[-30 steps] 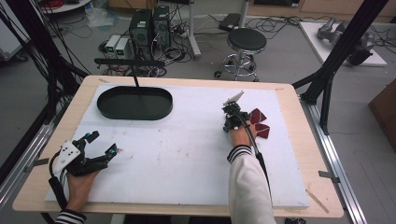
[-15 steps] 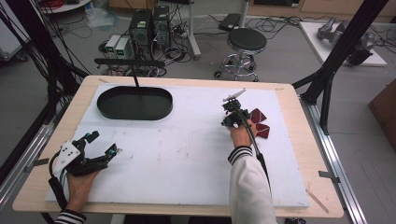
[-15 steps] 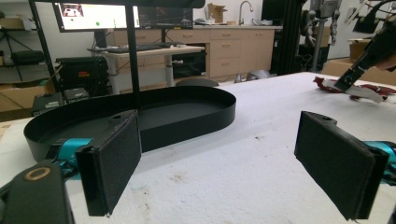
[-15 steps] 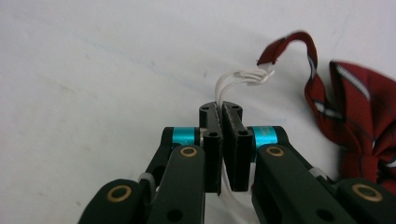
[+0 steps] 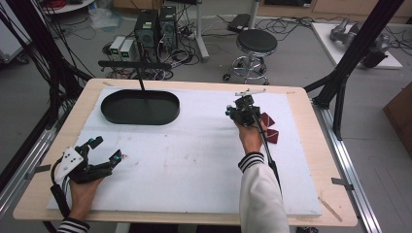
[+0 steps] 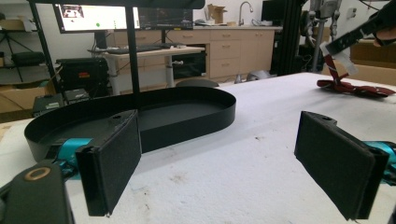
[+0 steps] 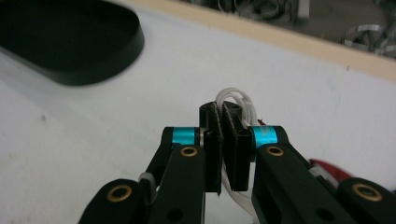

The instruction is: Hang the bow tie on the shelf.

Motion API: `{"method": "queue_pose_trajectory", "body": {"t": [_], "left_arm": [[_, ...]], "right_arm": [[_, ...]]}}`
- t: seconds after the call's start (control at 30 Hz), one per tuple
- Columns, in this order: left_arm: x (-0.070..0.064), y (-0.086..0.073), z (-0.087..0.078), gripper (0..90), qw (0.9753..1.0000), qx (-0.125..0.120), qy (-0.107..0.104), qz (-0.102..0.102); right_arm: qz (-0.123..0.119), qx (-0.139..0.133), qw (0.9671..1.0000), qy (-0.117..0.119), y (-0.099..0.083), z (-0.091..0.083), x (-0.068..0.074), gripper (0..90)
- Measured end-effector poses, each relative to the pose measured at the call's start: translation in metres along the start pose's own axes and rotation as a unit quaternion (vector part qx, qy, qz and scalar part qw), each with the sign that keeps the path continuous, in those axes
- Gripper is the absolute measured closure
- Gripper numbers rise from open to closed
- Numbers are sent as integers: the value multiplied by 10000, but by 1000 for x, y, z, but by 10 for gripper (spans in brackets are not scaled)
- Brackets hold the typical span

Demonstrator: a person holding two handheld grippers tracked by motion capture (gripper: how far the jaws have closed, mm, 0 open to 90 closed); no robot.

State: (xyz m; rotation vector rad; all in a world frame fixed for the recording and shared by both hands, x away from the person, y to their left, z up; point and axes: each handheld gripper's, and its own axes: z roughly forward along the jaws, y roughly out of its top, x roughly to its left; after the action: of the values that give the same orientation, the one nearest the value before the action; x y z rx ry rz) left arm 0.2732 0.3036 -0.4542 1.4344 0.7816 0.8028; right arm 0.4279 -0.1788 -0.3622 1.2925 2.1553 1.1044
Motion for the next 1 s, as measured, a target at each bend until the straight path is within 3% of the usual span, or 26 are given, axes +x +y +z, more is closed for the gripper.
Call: {"method": "queue_pose_trajectory", "body": {"t": [0.1,0.17,0.2,0.47,0.53,0.57,0.67,0.77,1.0], "left_arm": [[0,0,0,150,10000,4,-3,2],[0,0,0,150,10000,-1,0,4],[0,0,0,150,10000,-3,3,2],[0,0,0,150,10000,-1,-2,9],[0,0,0,150,10000,6,-5,9],[0,0,0,150,10000,2,-1,12],[0,0,0,150,10000,2,3,13],[0,0,0,150,10000,6,6,-4],[0,0,0,150,10000,10,7,-6]], "right_arm": [[61,-461,9989,72,2,-6,0,871],[40,-584,9982,104,3,-8,0,870],[-31,-876,9960,140,5,-12,2,871],[-181,-1823,9818,502,11,-24,9,871],[-155,-1908,9799,555,11,-26,10,871],[-100,-2061,9763,653,13,-28,11,871],[-86,-2143,9742,704,15,-29,14,871],[-122,-2337,9692,771,20,-32,19,871],[-91,-2581,9623,851,32,-34,29,871]]}}
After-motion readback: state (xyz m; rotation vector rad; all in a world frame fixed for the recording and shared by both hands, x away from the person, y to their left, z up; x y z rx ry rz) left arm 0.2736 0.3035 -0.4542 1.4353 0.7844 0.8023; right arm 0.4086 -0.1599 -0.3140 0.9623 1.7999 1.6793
